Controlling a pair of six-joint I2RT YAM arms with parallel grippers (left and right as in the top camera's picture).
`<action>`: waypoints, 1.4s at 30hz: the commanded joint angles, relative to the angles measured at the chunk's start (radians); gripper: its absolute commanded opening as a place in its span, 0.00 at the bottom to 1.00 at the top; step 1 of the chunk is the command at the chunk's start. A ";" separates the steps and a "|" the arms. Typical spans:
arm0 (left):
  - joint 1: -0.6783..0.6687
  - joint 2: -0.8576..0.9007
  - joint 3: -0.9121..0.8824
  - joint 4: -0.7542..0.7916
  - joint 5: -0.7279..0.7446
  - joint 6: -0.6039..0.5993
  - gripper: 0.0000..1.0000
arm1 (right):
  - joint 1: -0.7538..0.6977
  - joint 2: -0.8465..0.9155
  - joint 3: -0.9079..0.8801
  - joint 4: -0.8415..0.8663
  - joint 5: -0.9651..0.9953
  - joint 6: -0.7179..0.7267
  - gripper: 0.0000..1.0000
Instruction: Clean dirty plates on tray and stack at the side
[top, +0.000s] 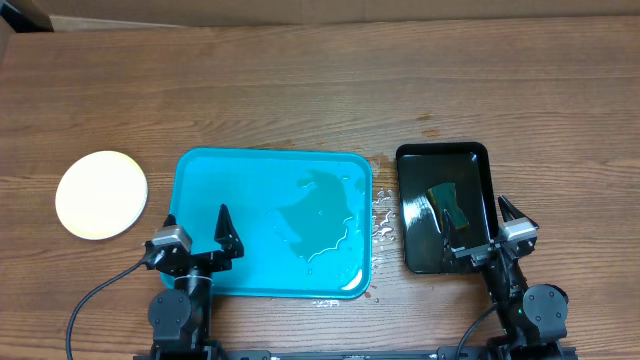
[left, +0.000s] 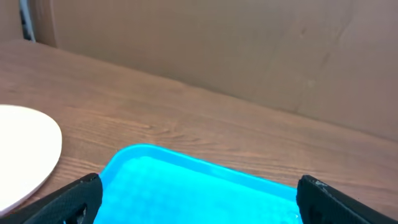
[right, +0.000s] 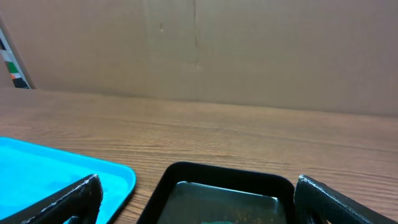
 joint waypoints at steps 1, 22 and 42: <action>-0.006 -0.011 -0.003 -0.003 0.062 0.156 1.00 | -0.004 -0.012 -0.010 0.005 -0.001 -0.004 1.00; -0.006 -0.011 -0.003 -0.003 0.069 0.198 1.00 | -0.004 -0.012 -0.010 0.005 -0.001 -0.004 1.00; -0.006 -0.010 -0.003 -0.003 0.069 0.198 1.00 | -0.004 -0.012 -0.010 0.005 -0.001 -0.004 1.00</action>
